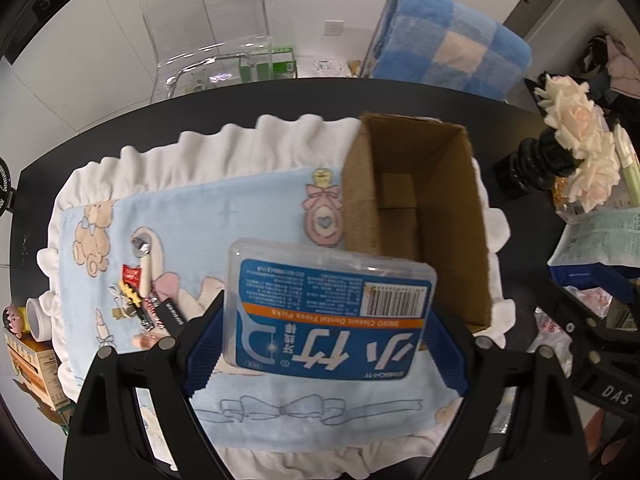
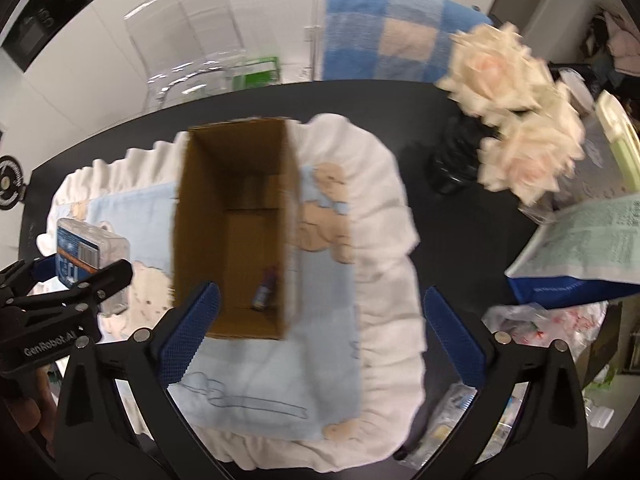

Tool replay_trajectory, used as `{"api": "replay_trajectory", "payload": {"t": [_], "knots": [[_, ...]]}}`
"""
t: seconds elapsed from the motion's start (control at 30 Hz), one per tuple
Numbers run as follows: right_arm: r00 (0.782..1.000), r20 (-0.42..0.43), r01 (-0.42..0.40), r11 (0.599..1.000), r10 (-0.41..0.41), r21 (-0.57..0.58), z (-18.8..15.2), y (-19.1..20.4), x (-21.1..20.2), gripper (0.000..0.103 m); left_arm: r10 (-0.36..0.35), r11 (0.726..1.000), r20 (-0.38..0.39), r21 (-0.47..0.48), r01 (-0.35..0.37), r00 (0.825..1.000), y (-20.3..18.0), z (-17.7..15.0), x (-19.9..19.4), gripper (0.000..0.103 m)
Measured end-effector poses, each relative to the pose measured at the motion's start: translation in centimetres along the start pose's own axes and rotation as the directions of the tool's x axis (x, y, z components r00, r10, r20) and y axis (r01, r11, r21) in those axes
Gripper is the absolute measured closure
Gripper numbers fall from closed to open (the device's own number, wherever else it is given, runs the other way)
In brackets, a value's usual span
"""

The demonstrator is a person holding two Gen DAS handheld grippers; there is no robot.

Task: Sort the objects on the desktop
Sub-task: 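Drop the purple bottle into the cardboard box while the left tool releases the floss box there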

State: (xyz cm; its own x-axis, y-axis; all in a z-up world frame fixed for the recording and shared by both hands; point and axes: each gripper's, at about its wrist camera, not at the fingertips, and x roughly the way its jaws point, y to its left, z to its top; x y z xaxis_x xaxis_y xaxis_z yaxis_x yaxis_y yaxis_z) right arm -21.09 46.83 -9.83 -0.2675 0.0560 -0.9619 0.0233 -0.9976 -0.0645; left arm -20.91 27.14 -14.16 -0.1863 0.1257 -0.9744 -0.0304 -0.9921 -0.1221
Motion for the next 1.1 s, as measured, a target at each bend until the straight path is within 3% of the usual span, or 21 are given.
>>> {"api": "replay_trajectory", "payload": {"t": [0.53,0.77,0.83,1.1], "knots": [[1.0,-0.001,0.027,0.997,-0.027,0.076,-1.8,-6.5,-1.0,0.0,-0.041,0.997,-0.01,0.061,0.042,0.999,-6.4,0.7,1.8,0.015],[1.0,-0.003,0.014,0.996,-0.014,0.093,-2.2,-7.1,-1.0,0.0,-0.022,0.998,-0.024,0.062,0.024,0.999,-6.4,0.4,1.4,0.013],[1.0,0.002,0.002,0.995,-0.003,0.096,-2.2,-6.9,-1.2,0.0,-0.01,0.998,-0.002,0.066,0.011,1.0,-6.3,0.2,0.7,0.001],[0.999,0.026,-0.031,0.994,0.028,0.102,-3.1,-6.0,-2.6,0.0,0.008,0.997,0.042,0.079,-0.012,0.999,-5.2,-0.7,-1.7,0.0]]}}
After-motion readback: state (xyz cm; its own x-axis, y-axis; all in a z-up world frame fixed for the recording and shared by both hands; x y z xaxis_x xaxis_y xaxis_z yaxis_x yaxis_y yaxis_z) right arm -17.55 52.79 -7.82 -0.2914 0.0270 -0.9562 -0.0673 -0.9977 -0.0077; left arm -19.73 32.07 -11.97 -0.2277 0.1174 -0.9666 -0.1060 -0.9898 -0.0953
